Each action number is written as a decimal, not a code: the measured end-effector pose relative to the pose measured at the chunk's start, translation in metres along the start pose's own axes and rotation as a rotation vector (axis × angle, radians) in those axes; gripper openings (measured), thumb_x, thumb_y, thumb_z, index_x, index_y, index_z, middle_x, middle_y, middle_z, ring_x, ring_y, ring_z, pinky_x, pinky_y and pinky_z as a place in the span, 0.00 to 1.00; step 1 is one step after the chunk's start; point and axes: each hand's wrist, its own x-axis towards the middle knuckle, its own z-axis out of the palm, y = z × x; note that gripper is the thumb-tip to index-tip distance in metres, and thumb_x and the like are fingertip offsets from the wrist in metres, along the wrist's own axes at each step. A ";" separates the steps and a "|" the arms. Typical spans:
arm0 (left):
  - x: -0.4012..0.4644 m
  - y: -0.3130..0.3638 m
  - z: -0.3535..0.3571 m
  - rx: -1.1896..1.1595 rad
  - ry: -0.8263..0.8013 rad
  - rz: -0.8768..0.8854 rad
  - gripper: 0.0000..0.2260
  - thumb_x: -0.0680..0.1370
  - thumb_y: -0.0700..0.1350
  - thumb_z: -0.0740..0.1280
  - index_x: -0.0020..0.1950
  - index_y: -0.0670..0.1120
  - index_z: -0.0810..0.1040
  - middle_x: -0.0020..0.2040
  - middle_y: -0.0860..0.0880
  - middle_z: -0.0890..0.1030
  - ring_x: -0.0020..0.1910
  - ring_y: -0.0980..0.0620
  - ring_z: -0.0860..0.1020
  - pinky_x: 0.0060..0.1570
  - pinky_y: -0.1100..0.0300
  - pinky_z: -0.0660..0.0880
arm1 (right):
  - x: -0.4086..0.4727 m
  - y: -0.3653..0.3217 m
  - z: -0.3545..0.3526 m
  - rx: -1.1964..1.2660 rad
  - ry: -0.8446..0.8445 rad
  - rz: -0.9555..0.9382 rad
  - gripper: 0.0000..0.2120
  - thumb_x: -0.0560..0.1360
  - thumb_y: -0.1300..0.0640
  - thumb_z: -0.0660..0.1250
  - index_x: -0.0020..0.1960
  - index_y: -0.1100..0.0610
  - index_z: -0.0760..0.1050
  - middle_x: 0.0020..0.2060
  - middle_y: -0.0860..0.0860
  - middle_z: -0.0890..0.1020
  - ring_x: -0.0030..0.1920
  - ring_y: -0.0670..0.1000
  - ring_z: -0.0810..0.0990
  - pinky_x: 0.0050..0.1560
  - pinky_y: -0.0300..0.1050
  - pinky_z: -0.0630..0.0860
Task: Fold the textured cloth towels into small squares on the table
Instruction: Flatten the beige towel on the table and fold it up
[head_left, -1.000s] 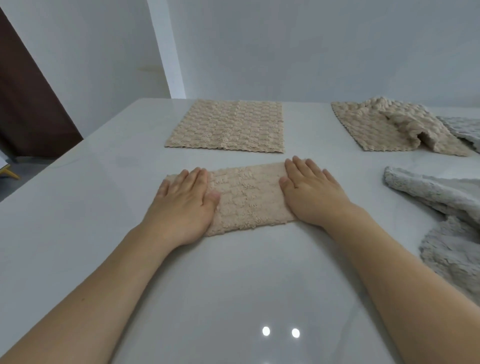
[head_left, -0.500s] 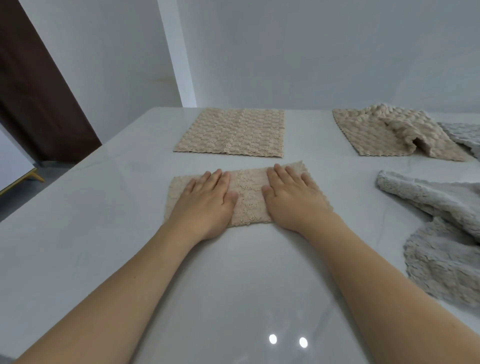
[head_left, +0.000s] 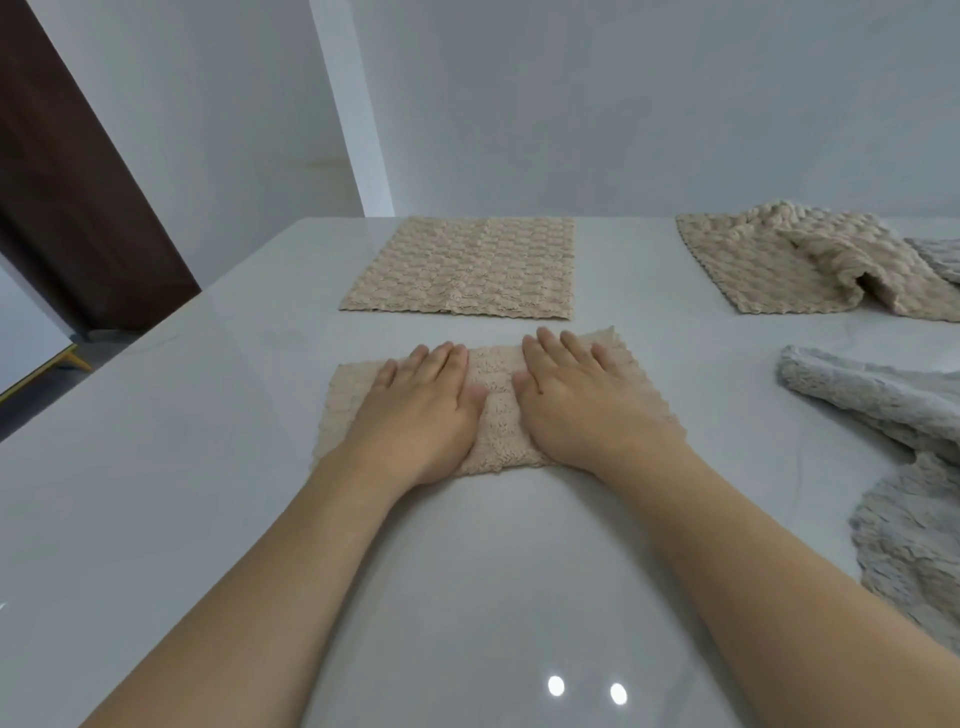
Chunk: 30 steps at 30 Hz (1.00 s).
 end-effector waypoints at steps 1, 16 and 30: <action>0.000 -0.006 -0.001 -0.010 -0.011 0.009 0.26 0.83 0.57 0.42 0.81 0.51 0.45 0.81 0.54 0.45 0.79 0.54 0.43 0.77 0.52 0.40 | 0.001 0.003 0.001 -0.017 -0.010 0.023 0.27 0.83 0.46 0.41 0.80 0.54 0.46 0.79 0.50 0.46 0.78 0.51 0.43 0.76 0.52 0.39; -0.016 -0.016 -0.013 -0.027 0.030 0.048 0.27 0.84 0.57 0.42 0.81 0.50 0.43 0.81 0.52 0.41 0.79 0.54 0.39 0.76 0.52 0.36 | -0.002 -0.021 -0.012 0.062 0.116 0.012 0.27 0.83 0.49 0.43 0.80 0.56 0.45 0.79 0.51 0.45 0.78 0.52 0.42 0.77 0.53 0.39; -0.007 -0.050 -0.025 -0.082 0.124 -0.132 0.19 0.83 0.53 0.51 0.71 0.51 0.70 0.71 0.49 0.68 0.70 0.46 0.64 0.67 0.50 0.65 | -0.007 0.007 -0.022 -0.346 0.091 0.354 0.26 0.79 0.49 0.46 0.73 0.60 0.61 0.71 0.59 0.64 0.72 0.60 0.59 0.72 0.58 0.52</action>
